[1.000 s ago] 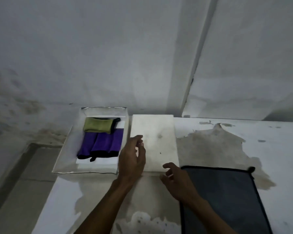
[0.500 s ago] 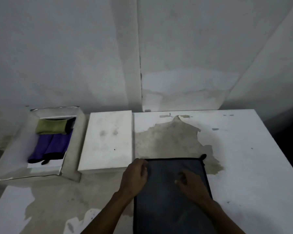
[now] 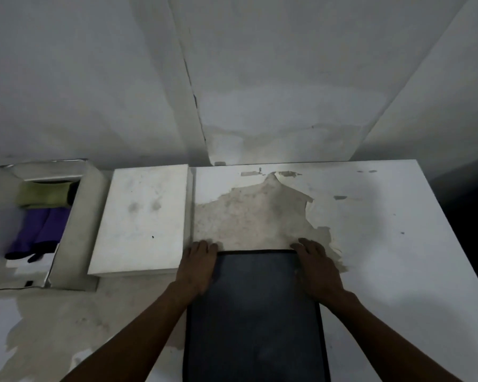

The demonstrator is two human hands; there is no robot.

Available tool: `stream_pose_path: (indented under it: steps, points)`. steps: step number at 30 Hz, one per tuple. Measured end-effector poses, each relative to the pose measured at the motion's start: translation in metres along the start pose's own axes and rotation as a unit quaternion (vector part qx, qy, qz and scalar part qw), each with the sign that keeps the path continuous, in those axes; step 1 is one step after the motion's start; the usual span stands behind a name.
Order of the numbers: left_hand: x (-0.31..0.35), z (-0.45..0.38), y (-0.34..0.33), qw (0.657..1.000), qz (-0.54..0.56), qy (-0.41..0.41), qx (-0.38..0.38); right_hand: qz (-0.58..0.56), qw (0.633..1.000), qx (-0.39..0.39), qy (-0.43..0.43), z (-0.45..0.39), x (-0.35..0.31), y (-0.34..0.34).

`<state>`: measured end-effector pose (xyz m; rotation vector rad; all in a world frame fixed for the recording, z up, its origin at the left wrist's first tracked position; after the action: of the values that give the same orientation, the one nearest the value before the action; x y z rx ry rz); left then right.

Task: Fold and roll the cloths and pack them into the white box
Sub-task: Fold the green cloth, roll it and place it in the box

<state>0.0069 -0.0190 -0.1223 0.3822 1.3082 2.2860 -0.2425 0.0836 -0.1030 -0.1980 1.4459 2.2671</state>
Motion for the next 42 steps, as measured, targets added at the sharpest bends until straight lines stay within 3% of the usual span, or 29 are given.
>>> stream_pose_path:
  steps: [4, 12, 18, 30, 42]
  points:
    - [0.001, -0.007, -0.001, 1.0, 0.0, 0.013, -0.028, 0.013, 1.0, -0.024, -0.001, -0.013, 0.009, -0.004]
    - [-0.009, -0.022, 0.014, 0.984, 0.169, 0.023, -0.053, 0.067, 0.997, -0.004, -0.028, -0.028, 0.018, -0.001]
    - [-0.018, -0.032, 0.028, 0.978, 0.191, 0.03, -0.078, -0.066, 0.997, -0.024, -0.041, -0.032, 0.021, 0.018]
    - [-0.022, -0.021, 0.061, 0.97, 0.231, 0.019, 0.078, -0.137, 0.984, 0.087, -0.079, -0.022, 0.03, 0.052]
    - [-0.017, 0.064, 0.013, 0.936, 0.335, -0.084, 0.071, -0.196, 0.975, 0.105, -0.017, 0.069, 0.027, 0.013]
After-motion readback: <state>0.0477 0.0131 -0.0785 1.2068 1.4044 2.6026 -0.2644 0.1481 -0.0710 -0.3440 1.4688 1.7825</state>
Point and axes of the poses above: each hand's wrist, its own z-axis away from the middle knuckle, its own y-axis out of the back of the hand, x = y × z, the point moved 4 cm from there along -z, towards the middle knuckle, and after that the axes turned 5 degrees about -x, right-handed, at the moved point
